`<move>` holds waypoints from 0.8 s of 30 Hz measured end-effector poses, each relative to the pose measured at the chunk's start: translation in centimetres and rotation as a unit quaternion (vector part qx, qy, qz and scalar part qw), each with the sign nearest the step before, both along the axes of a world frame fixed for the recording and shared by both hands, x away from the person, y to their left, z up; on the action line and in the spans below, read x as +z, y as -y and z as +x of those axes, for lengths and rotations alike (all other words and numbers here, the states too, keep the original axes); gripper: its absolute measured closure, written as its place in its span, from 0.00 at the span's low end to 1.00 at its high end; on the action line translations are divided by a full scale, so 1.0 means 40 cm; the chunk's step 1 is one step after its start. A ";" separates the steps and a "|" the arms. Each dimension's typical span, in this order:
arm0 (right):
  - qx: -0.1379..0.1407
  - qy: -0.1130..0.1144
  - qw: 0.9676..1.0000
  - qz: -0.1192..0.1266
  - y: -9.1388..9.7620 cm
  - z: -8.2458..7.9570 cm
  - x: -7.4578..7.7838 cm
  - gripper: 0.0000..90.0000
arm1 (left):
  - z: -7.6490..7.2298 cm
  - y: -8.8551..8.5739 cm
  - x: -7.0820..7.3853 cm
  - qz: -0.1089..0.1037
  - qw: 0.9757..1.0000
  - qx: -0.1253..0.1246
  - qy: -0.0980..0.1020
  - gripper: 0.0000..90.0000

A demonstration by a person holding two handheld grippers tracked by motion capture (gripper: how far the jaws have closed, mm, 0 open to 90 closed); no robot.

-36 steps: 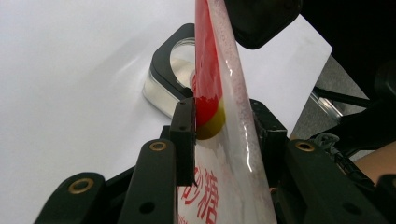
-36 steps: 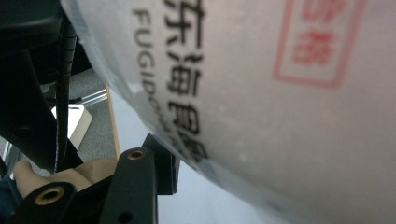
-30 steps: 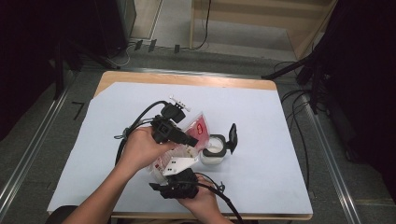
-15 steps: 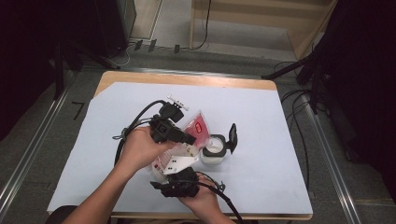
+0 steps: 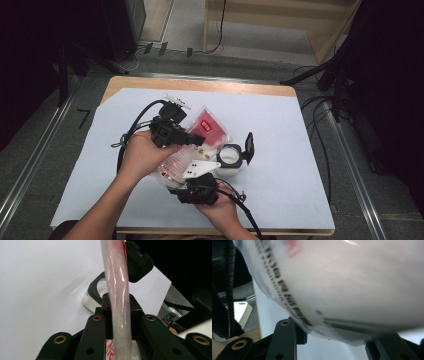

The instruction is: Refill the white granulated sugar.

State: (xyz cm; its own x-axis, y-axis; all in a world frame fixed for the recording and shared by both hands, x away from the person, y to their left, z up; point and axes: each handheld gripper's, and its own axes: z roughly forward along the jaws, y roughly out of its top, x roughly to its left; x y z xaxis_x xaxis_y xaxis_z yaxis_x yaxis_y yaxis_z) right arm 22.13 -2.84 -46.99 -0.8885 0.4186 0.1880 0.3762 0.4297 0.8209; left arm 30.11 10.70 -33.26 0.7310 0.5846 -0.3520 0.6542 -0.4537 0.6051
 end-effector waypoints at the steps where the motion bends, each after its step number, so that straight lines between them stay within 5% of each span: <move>1: -0.003 -0.003 1.000 0.001 0.003 0.004 -0.001 0.64 | 0.001 -0.005 0.002 -0.001 1.000 0.000 0.004 0.91; 12: -0.043 -0.020 0.999 0.009 0.038 0.039 0.000 0.62 | 0.002 -0.049 0.029 -0.017 1.000 0.005 0.022 0.92; 19: -0.103 -0.066 0.992 0.018 0.081 0.079 0.009 0.62 | -0.002 -0.080 0.050 -0.035 0.999 0.005 0.035 0.94; 24: -0.130 -0.056 0.990 0.010 0.101 0.091 0.028 0.62 | -0.010 -0.092 0.063 -0.050 0.997 -0.018 0.051 0.95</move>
